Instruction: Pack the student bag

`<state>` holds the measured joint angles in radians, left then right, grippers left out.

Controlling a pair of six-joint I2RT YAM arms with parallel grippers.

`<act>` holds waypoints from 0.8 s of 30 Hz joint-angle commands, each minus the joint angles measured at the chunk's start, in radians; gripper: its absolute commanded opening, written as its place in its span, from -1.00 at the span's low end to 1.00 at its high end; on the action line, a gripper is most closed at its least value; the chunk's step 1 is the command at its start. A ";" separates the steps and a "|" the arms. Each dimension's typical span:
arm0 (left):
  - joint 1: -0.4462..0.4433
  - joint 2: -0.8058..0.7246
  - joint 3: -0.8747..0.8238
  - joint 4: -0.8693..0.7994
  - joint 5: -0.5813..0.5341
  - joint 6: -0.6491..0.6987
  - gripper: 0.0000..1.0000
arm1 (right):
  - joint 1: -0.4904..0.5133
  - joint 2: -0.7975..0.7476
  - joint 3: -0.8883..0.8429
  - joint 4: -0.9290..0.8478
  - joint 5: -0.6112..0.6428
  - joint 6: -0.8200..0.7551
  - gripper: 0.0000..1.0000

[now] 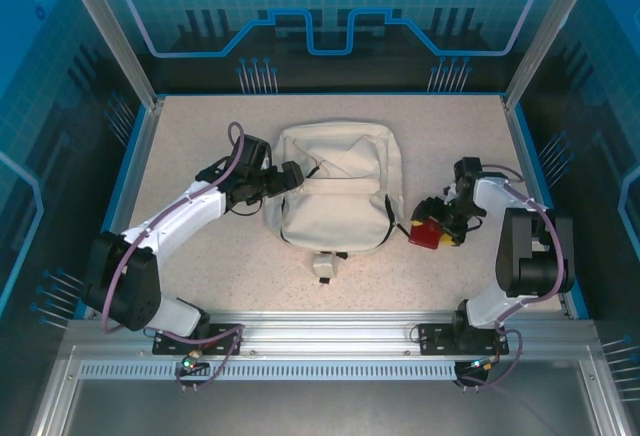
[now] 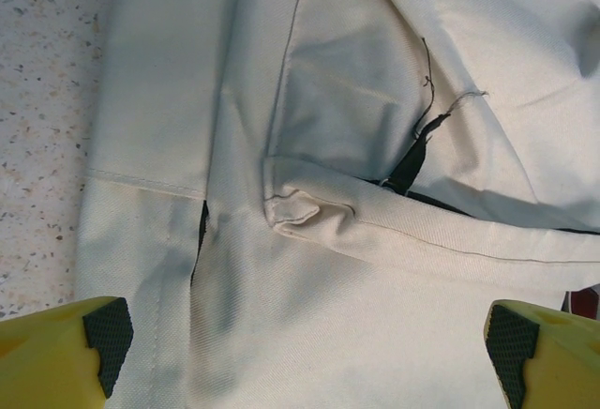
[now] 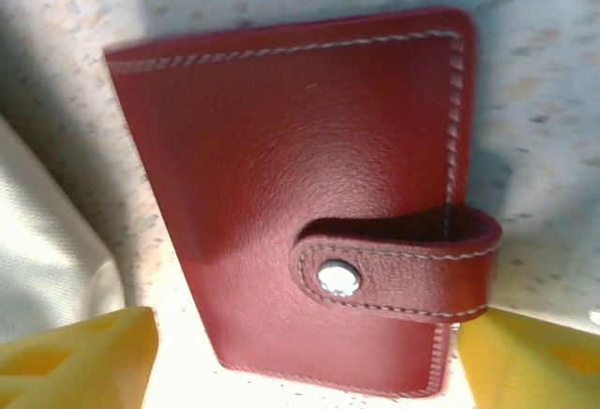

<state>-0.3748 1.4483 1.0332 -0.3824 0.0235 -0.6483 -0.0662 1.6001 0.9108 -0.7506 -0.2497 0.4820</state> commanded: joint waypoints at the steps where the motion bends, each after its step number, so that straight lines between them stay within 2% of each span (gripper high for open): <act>1: 0.008 -0.014 -0.004 0.016 0.038 0.003 0.97 | 0.008 0.016 0.008 -0.025 -0.025 -0.017 0.48; 5: 0.008 -0.021 -0.004 0.005 0.038 0.005 0.97 | 0.003 0.010 0.020 -0.045 0.137 0.016 0.43; 8: 0.008 -0.029 -0.007 0.003 0.037 0.005 0.98 | 0.000 -0.002 0.024 -0.020 0.123 0.000 0.39; 12: 0.008 -0.031 -0.006 -0.001 0.038 0.002 0.97 | 0.000 0.057 0.061 -0.013 0.072 -0.025 0.21; 18: 0.008 -0.035 -0.007 0.002 0.046 -0.003 0.97 | 0.007 0.107 0.065 0.006 0.049 -0.020 0.05; 24: 0.008 -0.034 -0.004 0.005 0.056 -0.007 0.97 | 0.024 0.134 0.088 -0.013 0.070 -0.019 -0.38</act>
<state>-0.3748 1.4433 1.0328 -0.3771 0.0509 -0.6514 -0.0586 1.7061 0.9852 -0.7502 -0.1822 0.4660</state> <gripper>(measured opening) 0.986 0.335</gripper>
